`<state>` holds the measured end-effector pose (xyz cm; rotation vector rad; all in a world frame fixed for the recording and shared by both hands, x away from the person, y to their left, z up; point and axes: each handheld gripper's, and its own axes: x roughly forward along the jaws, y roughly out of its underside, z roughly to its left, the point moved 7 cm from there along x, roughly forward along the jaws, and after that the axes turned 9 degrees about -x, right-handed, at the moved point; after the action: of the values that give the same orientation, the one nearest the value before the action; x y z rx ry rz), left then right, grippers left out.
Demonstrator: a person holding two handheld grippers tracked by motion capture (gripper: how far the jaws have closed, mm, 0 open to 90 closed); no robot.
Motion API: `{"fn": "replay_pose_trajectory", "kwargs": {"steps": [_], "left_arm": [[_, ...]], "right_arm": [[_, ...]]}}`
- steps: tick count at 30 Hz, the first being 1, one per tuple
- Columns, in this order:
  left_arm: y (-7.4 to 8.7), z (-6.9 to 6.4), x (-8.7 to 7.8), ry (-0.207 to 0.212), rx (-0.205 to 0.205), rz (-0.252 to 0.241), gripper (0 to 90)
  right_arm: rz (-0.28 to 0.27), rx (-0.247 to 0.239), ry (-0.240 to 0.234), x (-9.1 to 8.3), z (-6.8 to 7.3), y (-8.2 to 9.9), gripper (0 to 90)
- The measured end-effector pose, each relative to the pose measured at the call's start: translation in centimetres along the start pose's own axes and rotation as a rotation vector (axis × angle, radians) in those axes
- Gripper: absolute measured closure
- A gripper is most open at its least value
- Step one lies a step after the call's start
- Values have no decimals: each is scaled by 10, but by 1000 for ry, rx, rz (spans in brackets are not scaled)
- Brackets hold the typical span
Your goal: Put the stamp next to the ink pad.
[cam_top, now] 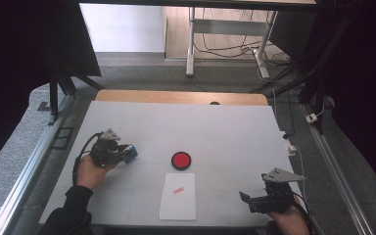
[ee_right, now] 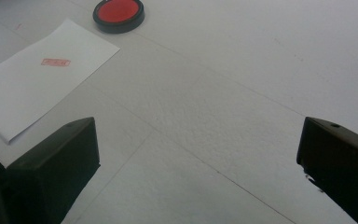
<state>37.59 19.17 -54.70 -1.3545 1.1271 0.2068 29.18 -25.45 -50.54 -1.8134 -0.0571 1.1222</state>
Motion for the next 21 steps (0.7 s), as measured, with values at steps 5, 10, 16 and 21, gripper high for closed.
{"fn": "replay_pose_trajectory", "kwargs": {"steps": [5,10,16,21], "left_arm": [[2,0,5,-4,13,16,694],[5,-2,11,-11,36,46,694],[7,-2,13,1,28,58,687],[8,-2,14,8,9,71,640]], "right_arm": [[5,-7,-1,0,1,0,0],[6,-11,-5,0,1,0,0],[12,-18,-6,1,2,0,0],[14,-20,-5,1,2,0,0]]}}
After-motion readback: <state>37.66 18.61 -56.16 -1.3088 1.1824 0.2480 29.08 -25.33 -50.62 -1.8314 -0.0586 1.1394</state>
